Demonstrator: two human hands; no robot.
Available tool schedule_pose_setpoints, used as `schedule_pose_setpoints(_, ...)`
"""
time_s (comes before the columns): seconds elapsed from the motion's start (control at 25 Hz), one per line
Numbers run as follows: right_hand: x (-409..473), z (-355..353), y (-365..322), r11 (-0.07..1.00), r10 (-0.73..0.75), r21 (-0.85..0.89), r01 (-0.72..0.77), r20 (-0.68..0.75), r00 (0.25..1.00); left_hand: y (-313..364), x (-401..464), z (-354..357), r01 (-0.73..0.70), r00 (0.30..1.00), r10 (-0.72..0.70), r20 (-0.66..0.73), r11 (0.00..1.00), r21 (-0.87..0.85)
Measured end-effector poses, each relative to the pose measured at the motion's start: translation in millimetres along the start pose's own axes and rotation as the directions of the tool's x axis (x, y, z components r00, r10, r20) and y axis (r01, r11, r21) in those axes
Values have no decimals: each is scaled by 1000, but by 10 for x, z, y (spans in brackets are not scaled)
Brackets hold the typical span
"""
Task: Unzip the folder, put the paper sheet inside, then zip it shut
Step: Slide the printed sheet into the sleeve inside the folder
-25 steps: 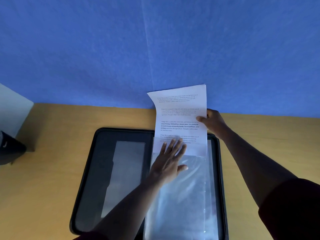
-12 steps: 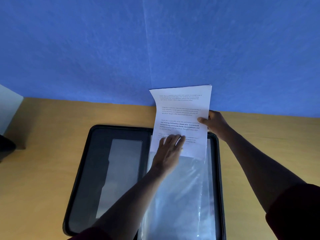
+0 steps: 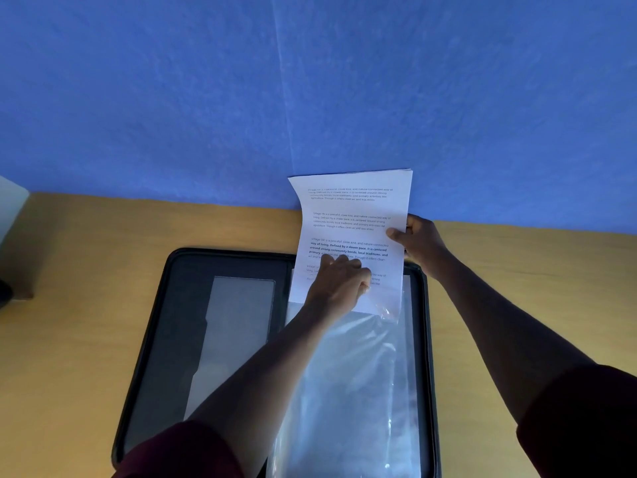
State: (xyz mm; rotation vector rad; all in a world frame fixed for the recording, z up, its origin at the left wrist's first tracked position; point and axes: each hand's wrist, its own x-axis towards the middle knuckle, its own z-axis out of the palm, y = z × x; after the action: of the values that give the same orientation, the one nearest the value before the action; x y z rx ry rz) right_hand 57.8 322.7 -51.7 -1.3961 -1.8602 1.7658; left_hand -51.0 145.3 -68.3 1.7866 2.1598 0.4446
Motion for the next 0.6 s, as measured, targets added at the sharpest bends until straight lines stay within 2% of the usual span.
schedule_pose_setpoints(0.16, -81, -2, 55, 1000, 1, 17, -1, -15, 1000, 1, -40, 11, 4, 999, -3, -37, 1000, 7)
schedule_pose_setpoints(0.4, -56, 39, 46, 995, -48, -88, 39, -107, 993, 216, 8, -13, -32, 997, 35, 70, 998, -47)
schedule_pose_setpoints(0.6, -107, 33, 51, 996, -33, -81, 29, -55, 998, 442, 131, 41, -12, 998, 17, 67, 998, -62)
